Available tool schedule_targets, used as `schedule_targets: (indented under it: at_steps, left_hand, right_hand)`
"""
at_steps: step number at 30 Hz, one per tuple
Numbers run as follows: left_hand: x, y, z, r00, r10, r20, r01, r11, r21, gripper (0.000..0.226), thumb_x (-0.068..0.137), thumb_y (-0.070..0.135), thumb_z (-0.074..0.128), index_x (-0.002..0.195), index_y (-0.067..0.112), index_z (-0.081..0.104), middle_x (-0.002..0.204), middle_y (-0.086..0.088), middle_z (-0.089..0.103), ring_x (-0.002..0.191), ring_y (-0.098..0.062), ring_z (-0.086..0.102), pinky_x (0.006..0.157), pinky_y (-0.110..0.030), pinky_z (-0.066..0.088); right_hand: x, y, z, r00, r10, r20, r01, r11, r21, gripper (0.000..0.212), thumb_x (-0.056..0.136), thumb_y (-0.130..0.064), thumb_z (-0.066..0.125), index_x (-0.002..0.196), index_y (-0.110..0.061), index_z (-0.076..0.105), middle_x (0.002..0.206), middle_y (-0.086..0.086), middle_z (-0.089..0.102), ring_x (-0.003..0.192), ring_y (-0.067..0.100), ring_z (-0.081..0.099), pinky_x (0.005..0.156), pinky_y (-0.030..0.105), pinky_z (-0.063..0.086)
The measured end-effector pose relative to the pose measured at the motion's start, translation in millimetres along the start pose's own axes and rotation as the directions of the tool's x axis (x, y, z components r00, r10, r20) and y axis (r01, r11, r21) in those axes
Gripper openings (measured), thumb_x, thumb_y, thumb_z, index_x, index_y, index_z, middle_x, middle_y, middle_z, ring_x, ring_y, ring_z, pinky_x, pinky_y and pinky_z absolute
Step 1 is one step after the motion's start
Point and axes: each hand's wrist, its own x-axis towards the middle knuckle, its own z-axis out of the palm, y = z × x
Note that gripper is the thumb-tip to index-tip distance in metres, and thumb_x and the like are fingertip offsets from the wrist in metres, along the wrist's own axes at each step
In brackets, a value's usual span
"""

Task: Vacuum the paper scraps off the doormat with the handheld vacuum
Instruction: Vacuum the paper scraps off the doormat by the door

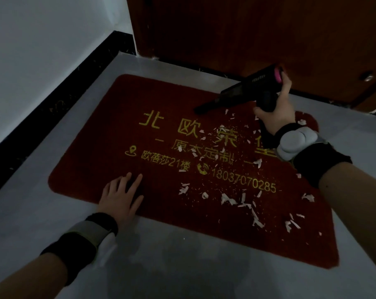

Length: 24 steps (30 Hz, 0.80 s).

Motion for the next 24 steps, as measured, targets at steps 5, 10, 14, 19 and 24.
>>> schedule_targets:
  at_steps: [5, 10, 14, 19, 24]
  left_hand:
    - [-1.7, 0.2, -9.2, 0.996, 0.01, 0.093, -0.014, 0.999, 0.049, 0.064, 0.097, 0.052, 0.016, 0.148, 0.029, -0.016, 0.158, -0.001, -0.004, 0.144, -0.028, 0.004, 0.116, -0.041, 0.011]
    - [-2.8, -1.3, -11.0, 0.991, 0.023, 0.129, -0.028, 0.999, 0.035, 0.064, 0.097, 0.052, 0.018, 0.148, 0.031, -0.016, 0.158, -0.001, -0.008, 0.145, -0.027, 0.0, 0.116, -0.042, 0.008]
    - [-2.5, -4.1, -9.5, 0.992, 0.041, 0.116, -0.046, 0.998, 0.039, 0.064, 0.097, 0.052, 0.018, 0.147, 0.032, -0.017, 0.158, -0.001, -0.009, 0.145, -0.026, -0.002, 0.116, -0.042, 0.008]
    - [-3.8, -4.0, -4.7, 0.997, 0.033, 0.07, -0.035, 0.999, 0.024, 0.062, 0.098, 0.052, 0.018, 0.147, 0.034, -0.015, 0.159, -0.001, -0.006, 0.145, -0.026, 0.0, 0.116, -0.042, 0.008]
    - [-4.4, -5.6, 2.0, 1.0, 0.022, -0.001, -0.022, 1.0, -0.001, 0.059, 0.096, 0.053, 0.011, 0.149, 0.035, -0.007, 0.158, -0.002, 0.002, 0.144, -0.027, 0.006, 0.116, -0.043, 0.01]
  right_hand:
    - [-6.4, -9.7, -19.8, 0.996, -0.057, 0.067, 0.06, 0.997, -0.042, 0.09, 0.085, -0.009, 0.063, 0.15, -0.026, 0.004, 0.113, 0.008, 0.057, 0.089, 0.027, 0.06, 0.074, 0.038, 0.052]
    - [-13.0, -7.5, -10.8, 0.992, 0.062, -0.106, -0.077, 0.988, -0.135, 0.09, 0.088, -0.017, 0.059, 0.15, -0.031, -0.005, 0.132, 0.012, 0.052, 0.097, 0.032, 0.062, 0.073, 0.039, 0.051]
    - [-12.1, -6.6, -6.9, 0.971, 0.135, -0.196, -0.165, 0.975, -0.149, 0.089, 0.09, -0.017, 0.057, 0.151, -0.031, -0.007, 0.134, 0.015, 0.047, 0.091, 0.033, 0.062, 0.065, 0.036, 0.046]
    - [-13.5, -5.5, -4.5, 0.97, 0.161, -0.185, -0.168, 0.986, -0.023, 0.087, 0.091, -0.017, 0.058, 0.151, -0.029, -0.004, 0.139, 0.014, 0.045, 0.108, 0.031, 0.058, 0.075, 0.031, 0.043]
    - [-5.2, -7.4, 1.3, 0.96, 0.196, -0.198, -0.191, 0.981, 0.045, 0.087, 0.091, -0.019, 0.059, 0.152, -0.026, -0.003, 0.139, 0.012, 0.046, 0.117, 0.028, 0.055, 0.083, 0.027, 0.039]
